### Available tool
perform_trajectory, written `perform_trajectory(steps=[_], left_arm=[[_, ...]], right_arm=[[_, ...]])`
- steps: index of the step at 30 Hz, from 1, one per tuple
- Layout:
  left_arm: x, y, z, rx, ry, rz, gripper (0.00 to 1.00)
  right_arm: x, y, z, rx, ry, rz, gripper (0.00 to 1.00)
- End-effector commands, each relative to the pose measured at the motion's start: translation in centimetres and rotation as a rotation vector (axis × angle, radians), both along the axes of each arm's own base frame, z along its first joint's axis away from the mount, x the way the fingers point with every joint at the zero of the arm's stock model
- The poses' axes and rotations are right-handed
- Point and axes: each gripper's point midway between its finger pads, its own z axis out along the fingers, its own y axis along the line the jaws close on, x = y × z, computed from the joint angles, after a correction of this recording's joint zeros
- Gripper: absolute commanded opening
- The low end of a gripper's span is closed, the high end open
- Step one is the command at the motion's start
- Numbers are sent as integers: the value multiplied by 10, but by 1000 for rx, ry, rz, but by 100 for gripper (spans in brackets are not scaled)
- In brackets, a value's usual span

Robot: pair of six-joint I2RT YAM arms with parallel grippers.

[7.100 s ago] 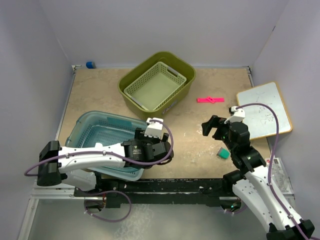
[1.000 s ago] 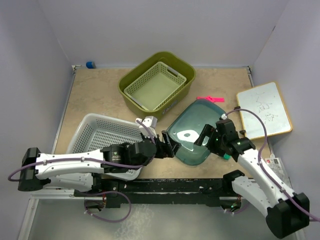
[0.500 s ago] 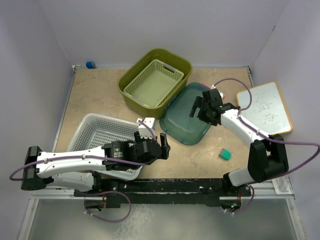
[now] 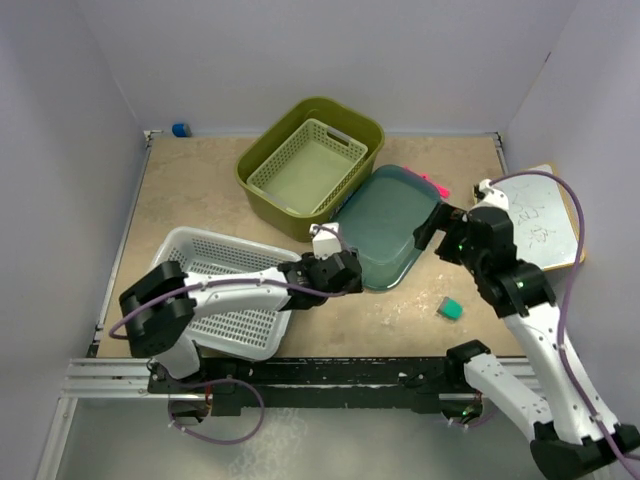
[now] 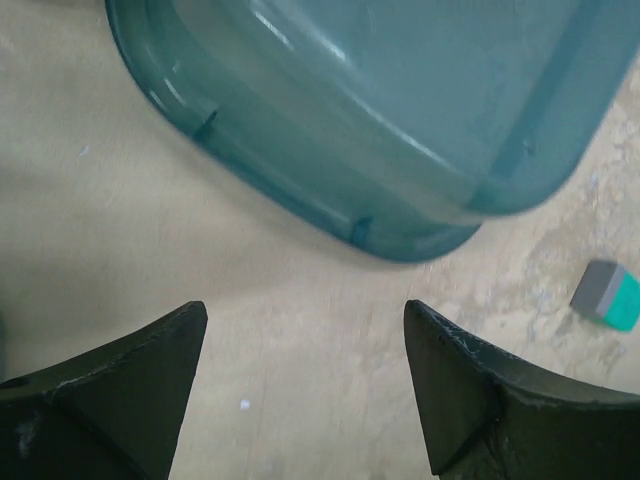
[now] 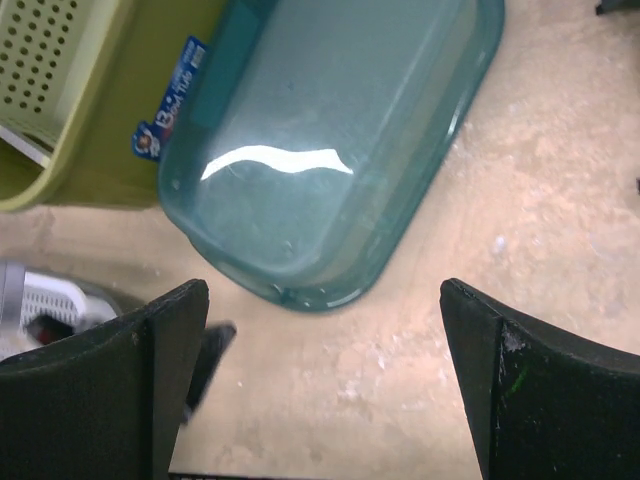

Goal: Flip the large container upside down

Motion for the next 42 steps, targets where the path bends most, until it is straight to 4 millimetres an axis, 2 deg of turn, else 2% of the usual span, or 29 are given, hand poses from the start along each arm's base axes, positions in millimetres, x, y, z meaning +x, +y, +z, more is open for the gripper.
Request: perform_trajectory(steps=[1,4,7,9,14,22,25,28,31,33,36,37,39,40,42], left_arm=[[32,-56,24,-181,-22,-70,76],[50,-85,15,-161,-22,-122,76],[68,-107,-3,-150,-7,-136,76],[78,-119,-3,-184,-16,-142,76],[101,-142,0,-229,-41,-139,76],[148,-193,-5,-222,-65,-250,76],[163,-199,-7,-226,-78,-276,76],[170,-204,-5,-266,-91,-321,76],[153,-219,9,-401,-60,-449,76],[139,-218,29,-428,-70,-508,75],[119,-196,74,-382,-105,-559,76],[113,-185,93,-364,-123,-561,76],[103,-157,117,-306,-145,-543,77],[104,-140,128,-265,-158,-503,77],[113,-111,137,-190,-170,-403,77]], right_arm=[[-39,-22,1,-77,69,-10,100],[-52,-26,20,-63,33,-11,100],[-60,-32,32,-75,15,-16,100],[-64,-35,37,-89,13,-17,100],[-74,-43,42,-121,19,-27,100],[-84,-51,43,-127,16,-48,100],[-88,-53,44,-130,16,-58,100],[-91,-56,45,-131,12,-72,100],[-91,-58,42,-136,22,-82,100],[-91,-61,39,-150,34,-95,100],[-86,-62,37,-163,33,-102,100],[-83,-61,37,-164,31,-103,100],[-72,-55,40,-153,21,-94,100],[-66,-52,41,-145,17,-88,100],[-54,-42,43,-123,10,-63,100]])
